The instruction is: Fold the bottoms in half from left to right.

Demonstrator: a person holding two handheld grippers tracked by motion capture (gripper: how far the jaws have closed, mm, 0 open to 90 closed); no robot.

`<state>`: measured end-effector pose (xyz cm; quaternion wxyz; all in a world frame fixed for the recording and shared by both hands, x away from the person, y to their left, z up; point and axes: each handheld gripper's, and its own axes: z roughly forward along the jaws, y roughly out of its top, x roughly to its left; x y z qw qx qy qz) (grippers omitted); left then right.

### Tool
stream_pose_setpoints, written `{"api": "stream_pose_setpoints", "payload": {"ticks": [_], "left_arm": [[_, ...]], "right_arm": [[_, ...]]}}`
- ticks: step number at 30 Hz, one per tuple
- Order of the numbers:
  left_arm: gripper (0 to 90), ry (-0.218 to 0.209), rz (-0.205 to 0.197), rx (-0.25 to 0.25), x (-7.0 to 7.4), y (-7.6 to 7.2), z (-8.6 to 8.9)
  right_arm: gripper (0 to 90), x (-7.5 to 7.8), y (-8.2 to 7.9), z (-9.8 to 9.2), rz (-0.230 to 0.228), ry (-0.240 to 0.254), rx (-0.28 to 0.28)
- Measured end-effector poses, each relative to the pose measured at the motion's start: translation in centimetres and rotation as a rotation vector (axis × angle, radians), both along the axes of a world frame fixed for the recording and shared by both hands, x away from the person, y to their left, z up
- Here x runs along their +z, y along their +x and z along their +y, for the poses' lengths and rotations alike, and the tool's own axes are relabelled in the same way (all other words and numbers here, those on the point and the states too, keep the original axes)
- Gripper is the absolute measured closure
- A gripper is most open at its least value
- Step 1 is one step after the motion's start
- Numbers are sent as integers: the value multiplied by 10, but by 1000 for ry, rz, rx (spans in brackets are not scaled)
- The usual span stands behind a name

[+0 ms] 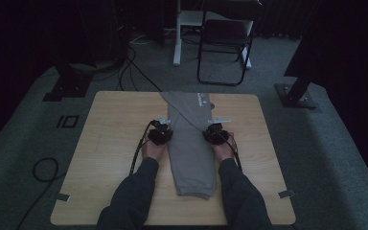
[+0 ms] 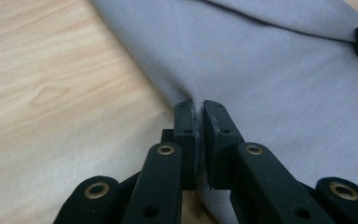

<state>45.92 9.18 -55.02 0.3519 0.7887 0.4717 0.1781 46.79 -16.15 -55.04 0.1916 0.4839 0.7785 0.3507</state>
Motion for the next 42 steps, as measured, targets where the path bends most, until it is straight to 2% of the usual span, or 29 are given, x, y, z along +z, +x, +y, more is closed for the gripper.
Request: {"api": "stream_pose_setpoints", "payload": {"ticks": [5, 8, 11, 17, 20, 24, 26, 27, 29, 32, 34, 37, 42], "left_arm": [[841, -19, -12, -4, -2, -24, 10], [841, -25, -20, -10, -3, -41, 14], [839, -20, -11, -28, -3, -57, 18], [834, -61, 5, -61, -4, -90, 36], [834, -69, 8, -77, -5, -107, 41], [816, -79, 47, -110, -2, -119, 48], [733, -85, 50, -119, 0, -121, 50], [698, -92, 37, -116, 1, -120, 51], [645, -95, 7, -105, 4, -114, 53], [621, -116, -11, -64, 6, -101, 57], [616, -111, -13, -43, 5, -91, 59], [618, -118, -5, -11, 1, -79, 61], [634, -106, 11, -7, -4, -75, 61]], "right_arm": [[786, 0, -20, -1, 9, 13, 30], [786, 0, -38, 1, 3, 0, 56], [786, 0, -55, 3, 12, -2, 74], [787, -2, -98, 2, 12, 32, 122], [795, 0, -112, 3, 33, 26, 148], [816, 2, -125, 4, 71, 34, 168], [802, 3, -130, 5, 76, 24, 172], [768, 3, -131, 6, 77, 20, 176], [637, 4, -127, 8, 72, 26, 197], [504, 8, -117, 13, 67, 34, 206], [461, 12, -108, 19, 37, 25, 219], [401, 17, -88, 34, 11, -15, 237], [369, 17, -55, 62, 12, -36, 230]]}}
